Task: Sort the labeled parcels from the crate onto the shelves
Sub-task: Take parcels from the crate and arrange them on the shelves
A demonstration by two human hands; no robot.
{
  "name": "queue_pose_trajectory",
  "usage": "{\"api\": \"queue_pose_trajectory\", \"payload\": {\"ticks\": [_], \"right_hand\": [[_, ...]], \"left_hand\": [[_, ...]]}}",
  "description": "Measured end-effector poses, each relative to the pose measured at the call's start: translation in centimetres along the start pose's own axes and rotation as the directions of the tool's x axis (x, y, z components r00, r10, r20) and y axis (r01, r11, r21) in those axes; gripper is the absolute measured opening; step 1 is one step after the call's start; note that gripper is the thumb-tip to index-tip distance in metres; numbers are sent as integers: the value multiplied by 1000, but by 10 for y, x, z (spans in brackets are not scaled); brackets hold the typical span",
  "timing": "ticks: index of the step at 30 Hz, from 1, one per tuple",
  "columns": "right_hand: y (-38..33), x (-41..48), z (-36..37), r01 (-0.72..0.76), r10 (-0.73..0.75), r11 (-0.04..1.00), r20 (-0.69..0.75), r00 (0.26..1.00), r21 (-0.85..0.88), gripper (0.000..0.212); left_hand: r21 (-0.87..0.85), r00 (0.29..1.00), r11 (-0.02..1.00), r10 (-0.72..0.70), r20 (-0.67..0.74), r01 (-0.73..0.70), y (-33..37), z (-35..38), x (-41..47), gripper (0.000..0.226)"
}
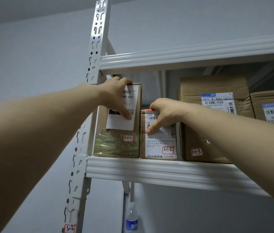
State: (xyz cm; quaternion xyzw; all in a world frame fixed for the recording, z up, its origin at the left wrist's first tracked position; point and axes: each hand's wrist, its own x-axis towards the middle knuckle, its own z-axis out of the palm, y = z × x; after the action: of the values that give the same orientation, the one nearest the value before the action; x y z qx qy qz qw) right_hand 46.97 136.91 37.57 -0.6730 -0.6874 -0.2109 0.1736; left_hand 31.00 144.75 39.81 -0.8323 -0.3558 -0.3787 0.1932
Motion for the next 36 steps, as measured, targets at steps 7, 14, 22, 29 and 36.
{"api": "queue_pose_trajectory", "payload": {"ticks": [7, 14, 22, 29, 36], "right_hand": [[5, 1, 3, 4, -6, 1000, -45, 999, -29, 48], [0, -3, 1, -3, -7, 997, -131, 991, -76, 63], [1, -9, 1, 3, -9, 998, -103, 995, -55, 67], [5, -20, -5, 65, -68, 998, -167, 984, -28, 76], [41, -41, -46, -47, -15, 994, -547, 837, -99, 37]], "left_hand": [[-37, 1000, 999, 6, 0, -6, -2, 4, 6, 104], [-97, 996, 995, -44, -81, 36, 7, 4, 6, 81], [-129, 994, 989, -87, -73, 77, 13, 1, 3, 85], [-139, 991, 989, -69, -116, 53, 16, -4, 0, 82], [-74, 931, 968, 206, -302, -239, 59, 5, -11, 48]]}}
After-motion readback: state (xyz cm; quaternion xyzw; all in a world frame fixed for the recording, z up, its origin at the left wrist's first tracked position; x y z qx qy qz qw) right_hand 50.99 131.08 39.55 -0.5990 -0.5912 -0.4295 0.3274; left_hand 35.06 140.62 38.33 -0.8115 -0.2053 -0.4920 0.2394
